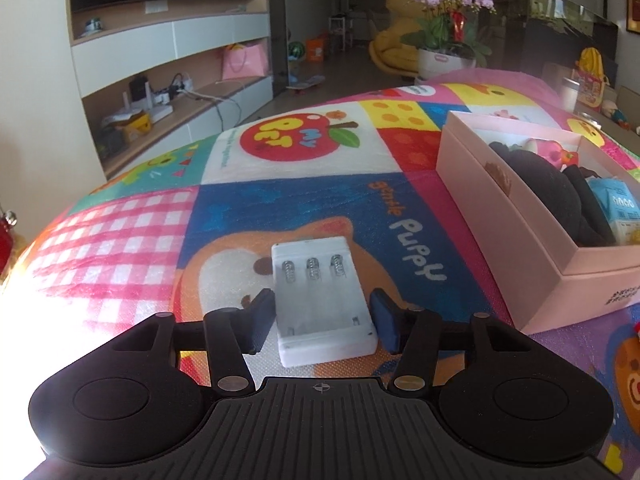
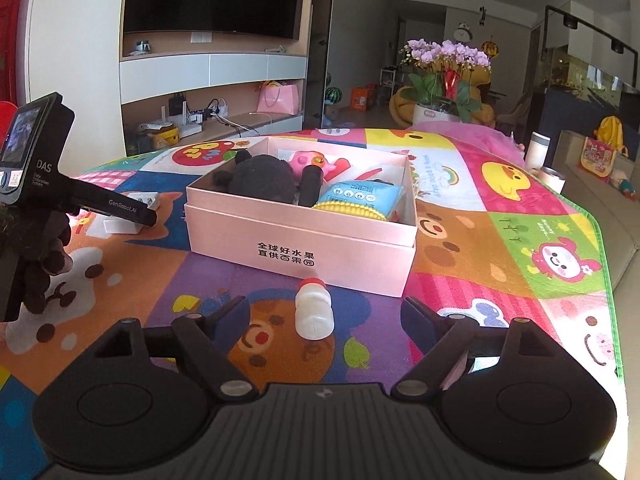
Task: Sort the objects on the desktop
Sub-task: 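Lift the yogurt bottle with the right gripper and move it toward the left gripper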
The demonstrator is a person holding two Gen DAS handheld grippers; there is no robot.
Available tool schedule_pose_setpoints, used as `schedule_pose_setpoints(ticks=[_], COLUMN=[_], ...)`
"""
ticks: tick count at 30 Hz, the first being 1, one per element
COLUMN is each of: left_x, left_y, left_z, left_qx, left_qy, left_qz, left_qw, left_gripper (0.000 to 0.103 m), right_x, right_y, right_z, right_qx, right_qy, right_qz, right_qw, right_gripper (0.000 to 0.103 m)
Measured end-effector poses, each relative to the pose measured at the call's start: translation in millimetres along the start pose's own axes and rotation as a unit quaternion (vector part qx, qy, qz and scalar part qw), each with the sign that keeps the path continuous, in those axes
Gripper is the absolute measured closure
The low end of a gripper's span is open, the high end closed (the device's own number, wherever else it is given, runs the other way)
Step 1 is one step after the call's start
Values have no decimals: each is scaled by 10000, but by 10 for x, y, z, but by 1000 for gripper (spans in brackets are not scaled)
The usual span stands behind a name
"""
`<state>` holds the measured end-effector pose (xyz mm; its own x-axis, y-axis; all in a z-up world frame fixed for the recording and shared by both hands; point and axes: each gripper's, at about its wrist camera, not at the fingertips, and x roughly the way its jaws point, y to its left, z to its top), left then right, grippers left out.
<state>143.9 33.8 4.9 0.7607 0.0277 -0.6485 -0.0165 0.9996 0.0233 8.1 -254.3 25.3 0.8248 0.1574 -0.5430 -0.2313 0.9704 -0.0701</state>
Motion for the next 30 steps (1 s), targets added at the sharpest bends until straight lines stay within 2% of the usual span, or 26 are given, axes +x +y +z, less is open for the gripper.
schedule_pose_setpoints(ticks=[1, 2, 3, 6, 10, 12, 13, 14, 18, 21, 27, 30], left_x=[-48, -108, -165, -418, -760, -858, -896, -927, -988, -1040, -1115, -1098], left_y=[0, -9, -20, -106, -255, -295, -303, -305, -299, -312, -413, -448], left_z=[-27, -60, -102, -308, -610, -704, -736, -749, -741, -729, -701, -707], left_qx=[19, 54, 93, 237, 414, 408, 381, 344, 275, 256, 436, 500], left_qy=[-22, -42, -60, -34, -4, -3, -18, -36, -60, -105, -244, -208], left_qz=[-74, -173, -235, -564, -1034, -1182, -1250, -1284, -1345, -1366, -1443, -1460], left_qw=[10000, 9998, 9997, 9981, 9938, 9922, 9914, 9911, 9905, 9902, 9883, 9878], left_gripper=[50, 50, 50, 50, 49, 37, 26, 19, 11, 8, 7, 6], right_x=[10, 27, 63, 209, 460, 599, 666, 726, 857, 791, 410, 285], right_y=[-8, -8, -3, 16, 59, 94, 105, 110, 108, 134, 153, 147], right_z=[24, 55, 99, 234, 363, 389, 394, 396, 380, 389, 407, 307], right_qx=[-8, -20, -26, -26, -119, -238, -269, -272, -206, -260, -183, -194], right_qy=[34, 71, 124, 359, 768, 928, 993, 1057, 1265, 1178, 342, 75], right_qz=[37, 68, 83, 92, 232, 150, 82, 35, 47, 54, 495, 538], right_qw=[10000, 10000, 9999, 9993, 9967, 9953, 9947, 9940, 9917, 9927, 9980, 9983], right_gripper=[21, 28, 42, 61, 66, 68, 70, 71, 79, 80, 82, 82])
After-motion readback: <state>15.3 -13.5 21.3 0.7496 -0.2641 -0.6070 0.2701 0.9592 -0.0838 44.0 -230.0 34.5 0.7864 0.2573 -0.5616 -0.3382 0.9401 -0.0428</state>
